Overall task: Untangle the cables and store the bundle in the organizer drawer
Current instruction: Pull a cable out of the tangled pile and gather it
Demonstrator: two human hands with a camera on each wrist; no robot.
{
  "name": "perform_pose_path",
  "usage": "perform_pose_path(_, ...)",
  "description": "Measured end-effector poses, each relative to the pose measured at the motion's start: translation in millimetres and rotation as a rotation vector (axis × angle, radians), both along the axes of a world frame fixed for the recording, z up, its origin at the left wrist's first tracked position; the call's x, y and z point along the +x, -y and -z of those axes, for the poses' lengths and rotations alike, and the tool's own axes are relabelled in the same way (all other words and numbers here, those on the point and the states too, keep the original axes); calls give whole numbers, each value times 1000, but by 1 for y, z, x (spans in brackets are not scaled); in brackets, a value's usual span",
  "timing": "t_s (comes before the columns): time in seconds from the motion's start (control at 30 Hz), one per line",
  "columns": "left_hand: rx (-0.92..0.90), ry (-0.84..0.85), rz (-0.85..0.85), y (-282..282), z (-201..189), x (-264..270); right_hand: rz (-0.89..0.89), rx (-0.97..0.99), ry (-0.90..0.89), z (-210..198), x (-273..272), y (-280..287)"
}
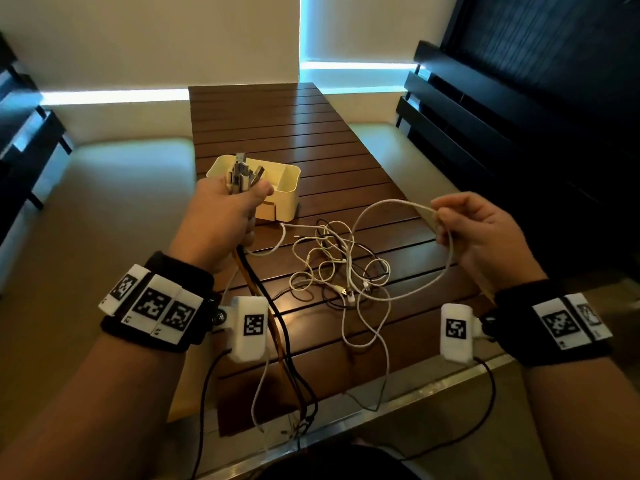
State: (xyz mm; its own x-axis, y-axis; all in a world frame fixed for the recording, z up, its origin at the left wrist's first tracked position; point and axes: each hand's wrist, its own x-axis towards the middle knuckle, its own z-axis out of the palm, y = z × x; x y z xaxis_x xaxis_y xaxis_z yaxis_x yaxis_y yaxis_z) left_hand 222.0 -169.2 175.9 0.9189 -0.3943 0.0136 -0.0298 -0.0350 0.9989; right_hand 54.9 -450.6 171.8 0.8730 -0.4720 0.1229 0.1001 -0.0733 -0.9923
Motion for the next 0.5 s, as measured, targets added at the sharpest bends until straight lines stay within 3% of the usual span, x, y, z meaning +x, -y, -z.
perform_pose_path(0.17,49,1,-33,1,0,6,505,-265,-105,3,-14,19)
perform_pose_path(0.23,63,11,-43,3,-2,6,550,-343,-201,8,-16,20)
perform_pose_path(0.33,82,49,-19,12,-4,2,312,-426,-416,16,-15,6)
perform_pose_path(0.47,109,80,10,23,-9,-4,-359,-687,-1069,21,-14,-20)
perform_pose_path(0.5,105,80,17,24,-10,-5,-496,-711,-1163,22,-15,-26)
